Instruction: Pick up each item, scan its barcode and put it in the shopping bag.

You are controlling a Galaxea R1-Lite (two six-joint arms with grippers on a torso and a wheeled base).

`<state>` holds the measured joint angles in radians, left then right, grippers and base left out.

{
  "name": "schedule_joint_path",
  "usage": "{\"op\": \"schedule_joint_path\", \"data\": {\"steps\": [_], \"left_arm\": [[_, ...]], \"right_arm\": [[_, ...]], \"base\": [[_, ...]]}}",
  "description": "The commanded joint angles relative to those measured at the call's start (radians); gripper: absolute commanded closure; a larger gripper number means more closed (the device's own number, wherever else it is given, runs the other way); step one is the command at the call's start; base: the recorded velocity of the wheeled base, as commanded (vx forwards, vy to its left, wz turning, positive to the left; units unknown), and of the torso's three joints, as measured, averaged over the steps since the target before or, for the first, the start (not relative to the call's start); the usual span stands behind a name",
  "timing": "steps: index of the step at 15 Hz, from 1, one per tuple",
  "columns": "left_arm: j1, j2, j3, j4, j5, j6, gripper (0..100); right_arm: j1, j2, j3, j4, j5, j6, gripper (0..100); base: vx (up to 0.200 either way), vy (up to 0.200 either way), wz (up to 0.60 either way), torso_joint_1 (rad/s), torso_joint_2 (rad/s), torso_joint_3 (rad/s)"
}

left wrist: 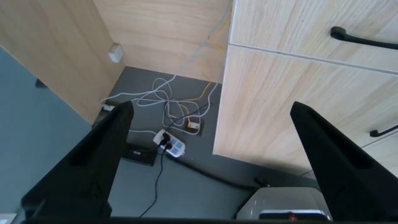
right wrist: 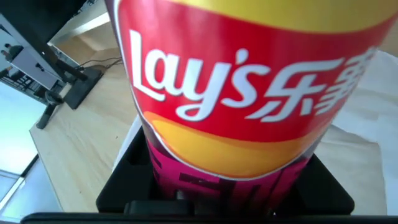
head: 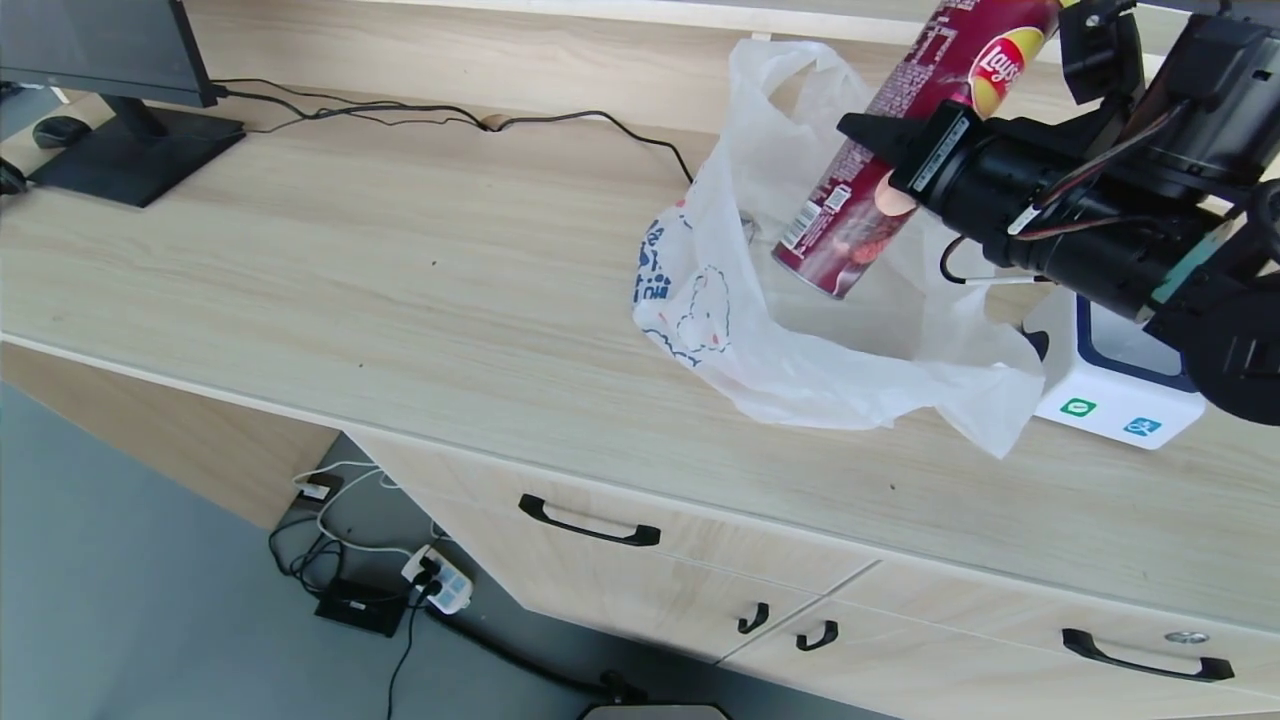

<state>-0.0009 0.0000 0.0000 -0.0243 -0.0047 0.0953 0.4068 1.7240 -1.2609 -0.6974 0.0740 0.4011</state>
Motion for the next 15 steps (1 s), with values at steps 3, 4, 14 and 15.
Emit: {"op": "schedule_joint_path", "data": {"steps": [3, 4, 14, 15], "left_arm": [[-0.001, 0.002, 0.0, 0.0, 0.0, 0.0, 0], [-0.001, 0.002, 0.0, 0.0, 0.0, 0.001, 0], [-0.002, 0.002, 0.0, -0.002, 0.0, 0.003, 0], [-0.001, 0.002, 0.0, -0.003, 0.0, 0.007, 0]], "right_arm": [[0.035, 0.031, -0.006, 0.003, 0.029, 0.055, 100], [0.033, 0.042, -0.014, -0.002, 0.033, 0.047, 100], [0.072, 0.063, -0.107, 0.03, -0.06, 0.042, 100], [0.072, 0.063, -0.104, 0.039, -0.138, 0.064, 100]], "base": [[0.0, 0.0, 0.0, 0.0, 0.0, 0.0], [0.0, 0.0, 0.0, 0.0, 0.0, 0.0], [0.0, 0.0, 0.0, 0.0, 0.0, 0.0], [0.0, 0.0, 0.0, 0.0, 0.0, 0.0]]}}
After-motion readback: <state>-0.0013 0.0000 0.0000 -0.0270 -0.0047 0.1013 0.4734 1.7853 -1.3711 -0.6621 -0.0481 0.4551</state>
